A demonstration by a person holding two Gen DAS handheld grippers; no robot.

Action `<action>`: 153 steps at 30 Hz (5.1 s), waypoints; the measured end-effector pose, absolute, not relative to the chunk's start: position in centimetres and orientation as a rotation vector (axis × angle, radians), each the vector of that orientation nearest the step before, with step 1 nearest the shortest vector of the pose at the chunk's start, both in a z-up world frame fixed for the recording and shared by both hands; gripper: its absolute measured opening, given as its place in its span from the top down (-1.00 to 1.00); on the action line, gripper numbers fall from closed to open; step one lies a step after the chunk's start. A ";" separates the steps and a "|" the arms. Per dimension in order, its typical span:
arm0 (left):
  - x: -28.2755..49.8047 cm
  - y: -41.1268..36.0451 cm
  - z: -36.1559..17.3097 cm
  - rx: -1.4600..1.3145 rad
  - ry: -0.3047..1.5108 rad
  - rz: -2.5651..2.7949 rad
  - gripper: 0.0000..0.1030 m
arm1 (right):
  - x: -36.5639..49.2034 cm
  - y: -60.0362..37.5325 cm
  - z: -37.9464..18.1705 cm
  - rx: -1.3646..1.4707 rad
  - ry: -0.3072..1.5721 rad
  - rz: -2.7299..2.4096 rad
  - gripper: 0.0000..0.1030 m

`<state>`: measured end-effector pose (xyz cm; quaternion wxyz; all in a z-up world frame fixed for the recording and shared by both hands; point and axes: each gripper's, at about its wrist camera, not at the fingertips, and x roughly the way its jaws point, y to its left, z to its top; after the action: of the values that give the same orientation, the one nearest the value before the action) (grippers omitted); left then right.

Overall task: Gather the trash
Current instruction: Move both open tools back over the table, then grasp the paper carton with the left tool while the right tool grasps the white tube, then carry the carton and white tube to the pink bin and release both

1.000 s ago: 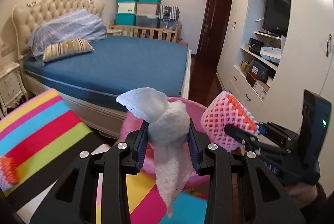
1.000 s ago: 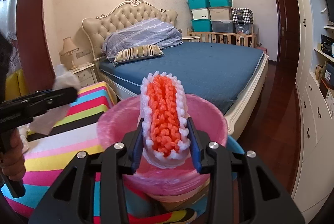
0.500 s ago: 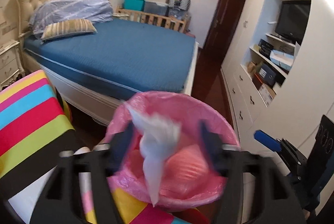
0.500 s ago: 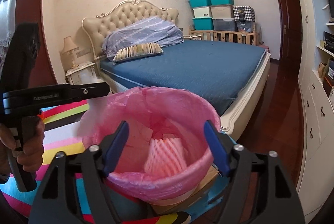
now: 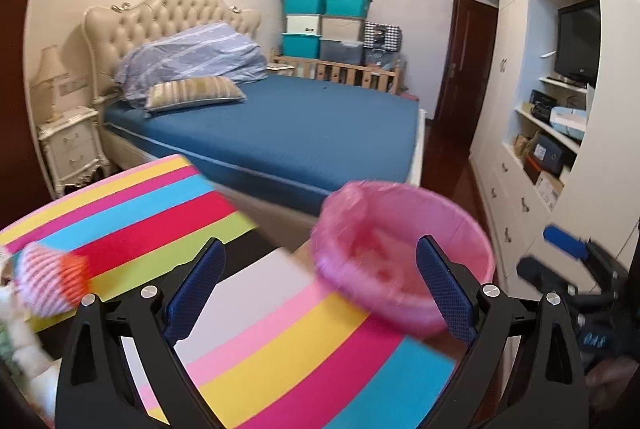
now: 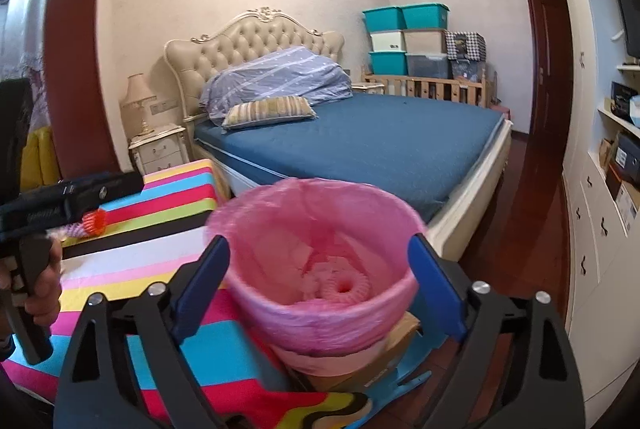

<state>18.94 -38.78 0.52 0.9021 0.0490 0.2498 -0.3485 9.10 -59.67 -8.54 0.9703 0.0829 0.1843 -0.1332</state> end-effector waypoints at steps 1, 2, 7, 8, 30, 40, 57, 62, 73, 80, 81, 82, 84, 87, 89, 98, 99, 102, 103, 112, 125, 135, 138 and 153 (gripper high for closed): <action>18.3 -37.5 0.6 0.114 0.506 -0.703 -0.75 | 9.4 -58.6 -8.4 0.163 0.374 -0.249 -0.75; 17.8 -36.3 0.6 0.129 0.498 -0.684 -0.75 | 9.7 -57.7 -8.4 0.158 0.378 -0.227 -0.75; 15.6 -29.8 0.5 0.167 0.451 -0.585 -0.75 | 12.2 -52.1 -8.2 0.148 0.414 -0.113 -0.75; 15.2 -28.2 0.5 0.161 0.447 -0.572 -0.75 | 12.7 -51.1 -8.3 0.151 0.428 -0.080 -0.75; 13.9 -5.0 -4.8 -0.022 0.595 -0.123 -0.73 | 19.4 -32.2 -10.8 0.009 0.589 0.176 -0.81; 16.5 -7.4 -3.9 0.050 0.546 -0.133 -0.49 | 20.1 -31.4 -11.3 -0.006 0.619 0.204 -0.81; 11.7 -2.4 -4.3 -0.035 0.550 -0.164 -0.04 | 25.0 -24.9 -12.7 -0.042 0.770 0.334 -0.80; 9.9 0.7 -4.6 -0.060 0.545 -0.101 -0.29 | 26.2 -23.0 -13.1 -0.040 0.827 0.370 -0.72; 8.7 5.6 -7.0 -0.170 0.608 -0.027 -0.43 | 30.3 -19.0 -12.2 -0.026 0.839 0.395 -0.49; 8.4 5.9 -7.2 -0.235 0.622 -0.066 -0.45 | 32.1 -17.4 -12.6 -0.069 0.854 0.362 -0.02; 8.5 5.7 -7.2 -0.235 0.626 -0.074 -0.45 | 32.0 -17.6 -12.7 -0.082 0.849 0.356 0.00; 8.6 5.3 -7.2 -0.237 0.630 -0.086 -0.46 | 31.9 -17.7 -12.8 -0.096 0.842 0.344 0.04; 9.0 4.4 -7.1 -0.235 0.640 -0.117 -0.46 | 31.6 -18.2 -12.7 -0.090 0.825 0.332 0.11; 9.5 3.2 -7.1 -0.220 0.652 -0.143 -0.52 | 30.7 -19.5 -12.6 -0.066 0.804 0.338 0.16; 10.0 2.4 -7.3 -0.209 0.668 -0.160 -0.52 | 29.9 -20.3 -12.5 -0.057 0.795 0.337 0.16; 12.0 -2.4 -5.8 -0.105 0.640 -0.230 -0.48 | 25.3 -25.4 -12.0 0.004 0.748 0.322 0.16; 12.2 -2.9 -5.6 -0.095 0.640 -0.235 -0.43 | 24.9 -26.1 -11.9 0.014 0.743 0.318 0.16; 12.5 -4.4 -5.4 -0.066 0.646 -0.278 -0.27 | 23.8 -27.3 -11.7 0.018 0.727 0.307 0.16; 12.5 -5.0 -5.2 -0.055 0.641 -0.297 -0.27 | 23.4 -28.0 -11.7 0.021 0.721 0.304 0.16; 10.9 -6.5 -5.7 0.029 0.688 -0.313 -0.41 | 20.3 -32.7 -11.7 0.087 0.700 0.261 0.16; 7.8 -1.8 -6.3 -0.022 0.721 -0.207 -0.51 | 18.6 -32.5 -11.1 0.108 0.672 0.305 0.15; 10.6 -3.7 -6.3 -0.049 0.704 -0.197 0.07 | 18.4 -31.7 -11.3 0.095 0.679 0.332 0.15; 10.8 -4.2 -6.1 -0.034 0.694 -0.208 0.07 | 18.4 -31.5 -11.4 0.095 0.682 0.346 0.15; 11.9 -9.0 -4.3 0.043 0.599 -0.302 0.07 | 15.6 -32.0 -10.0 0.037 0.599 0.350 0.15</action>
<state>11.89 -9.03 -4.27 0.9440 0.0209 0.2939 -0.1483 15.61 -32.03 -10.01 0.9402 0.0183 0.2936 0.1717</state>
